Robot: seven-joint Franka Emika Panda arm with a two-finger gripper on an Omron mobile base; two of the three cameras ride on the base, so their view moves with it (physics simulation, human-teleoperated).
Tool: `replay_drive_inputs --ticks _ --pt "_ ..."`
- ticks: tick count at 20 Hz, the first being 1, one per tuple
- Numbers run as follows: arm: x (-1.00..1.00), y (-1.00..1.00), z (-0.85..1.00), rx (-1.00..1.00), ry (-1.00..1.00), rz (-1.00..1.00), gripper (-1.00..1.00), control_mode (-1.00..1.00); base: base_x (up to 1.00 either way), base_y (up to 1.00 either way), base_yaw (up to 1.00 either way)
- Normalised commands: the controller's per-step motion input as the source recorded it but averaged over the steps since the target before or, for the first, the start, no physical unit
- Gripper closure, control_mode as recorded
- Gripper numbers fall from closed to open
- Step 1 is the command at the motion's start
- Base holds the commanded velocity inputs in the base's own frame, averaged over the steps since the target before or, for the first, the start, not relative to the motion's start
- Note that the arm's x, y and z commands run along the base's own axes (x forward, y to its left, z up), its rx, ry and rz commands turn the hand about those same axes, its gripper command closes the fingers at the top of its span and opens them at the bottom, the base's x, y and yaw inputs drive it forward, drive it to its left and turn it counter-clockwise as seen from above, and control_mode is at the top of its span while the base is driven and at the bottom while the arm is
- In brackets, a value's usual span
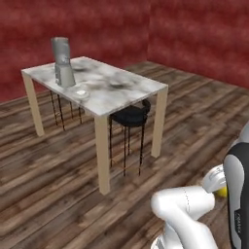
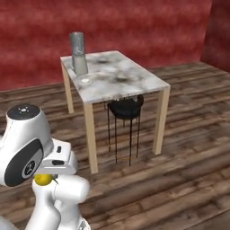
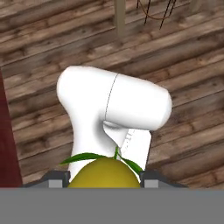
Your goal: Grab the lime and lemon from the fridge, place them in the blender, close the lid, and turn on the blender to create a marinade.
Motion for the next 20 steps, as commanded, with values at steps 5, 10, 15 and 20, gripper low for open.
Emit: replay_drive_inputs --ticks 5,10,15,20 --pt "0.00 0.00 0.00 0.00 0.00 0.00 1.00 1.00 1.00 1.00 -0.11" --pt "0.00 0.00 0.00 0.00 0.00 0.00 1.00 1.00 0.87 1.00 -0.25" --pt "0.00 0.00 0.00 0.00 0.00 0.00 1.00 1.00 0.76 1.00 -0.38" --pt "0.00 0.00 0.00 0.00 0.00 0.00 1.00 1.00 0.63 1.00 -0.44"
